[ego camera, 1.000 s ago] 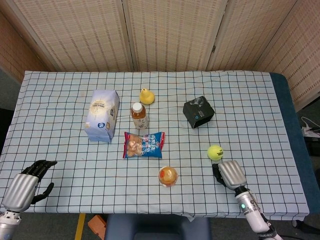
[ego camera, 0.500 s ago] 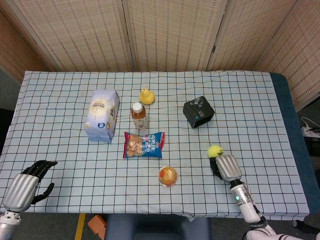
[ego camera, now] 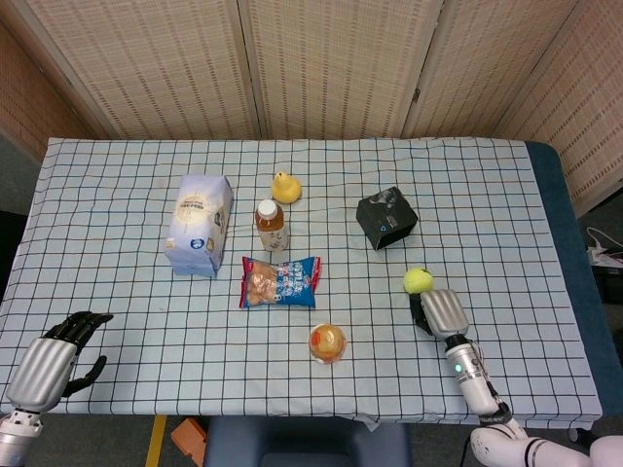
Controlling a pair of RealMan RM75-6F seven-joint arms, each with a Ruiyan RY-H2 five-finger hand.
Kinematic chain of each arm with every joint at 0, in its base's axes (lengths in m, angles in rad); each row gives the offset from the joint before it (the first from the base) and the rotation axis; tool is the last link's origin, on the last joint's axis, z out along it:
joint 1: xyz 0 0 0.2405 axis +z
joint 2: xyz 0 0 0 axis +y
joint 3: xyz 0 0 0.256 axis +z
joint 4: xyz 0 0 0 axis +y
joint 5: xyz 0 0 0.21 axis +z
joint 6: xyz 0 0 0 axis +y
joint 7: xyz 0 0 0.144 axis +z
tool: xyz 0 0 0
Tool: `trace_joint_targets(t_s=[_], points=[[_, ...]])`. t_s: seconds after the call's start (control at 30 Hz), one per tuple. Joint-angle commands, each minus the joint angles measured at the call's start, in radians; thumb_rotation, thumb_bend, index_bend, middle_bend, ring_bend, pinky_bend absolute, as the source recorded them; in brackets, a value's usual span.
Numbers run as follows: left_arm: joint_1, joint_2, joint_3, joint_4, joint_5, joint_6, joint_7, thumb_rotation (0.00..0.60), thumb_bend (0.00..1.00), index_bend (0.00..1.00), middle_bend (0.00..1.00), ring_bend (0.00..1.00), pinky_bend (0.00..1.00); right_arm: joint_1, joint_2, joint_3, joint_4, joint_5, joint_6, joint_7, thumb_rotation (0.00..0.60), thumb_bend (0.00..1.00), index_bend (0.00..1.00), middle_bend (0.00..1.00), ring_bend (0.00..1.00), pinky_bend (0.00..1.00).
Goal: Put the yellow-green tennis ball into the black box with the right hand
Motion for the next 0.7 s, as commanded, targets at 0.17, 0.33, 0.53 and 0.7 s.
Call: trace_joint_targets(t_s=[0.17, 0.33, 0.53, 0.7], points=[[0.001, 0.0, 0.0, 0.001, 0.0, 0.001, -0.001, 0.6, 0.38, 0.22, 0.24, 0.18, 0.38, 0.024, -0.006, 0.009, 0.057, 0.009, -0.034, 0.036, 0.6, 0.83, 1.0, 0.92, 0.95, 1.0], [0.0, -0.001, 0.001, 0.0, 0.0, -0.001, 0.001, 0.6, 0.38, 0.22, 0.24, 0.18, 0.38, 0.04, 0.007, 0.015, 0.079, 0.013, -0.057, 0.056, 0.6, 0.83, 1.0, 0.92, 0.95, 1.0], [0.0, -0.001, 0.001, -0.001, -0.001, -0.003, 0.005, 0.6, 0.38, 0.22, 0.24, 0.18, 0.38, 0.064, 0.02, 0.018, 0.101, 0.007, -0.081, 0.072, 0.6, 0.83, 1.0, 0.92, 0.95, 1.0], [0.0, -0.002, 0.001, -0.001, -0.002, -0.004, 0.006, 0.6, 0.38, 0.22, 0.24, 0.18, 0.38, 0.087, 0.03, 0.016, 0.117, 0.001, -0.108, 0.084, 0.6, 0.83, 1.0, 0.92, 0.95, 1.0]])
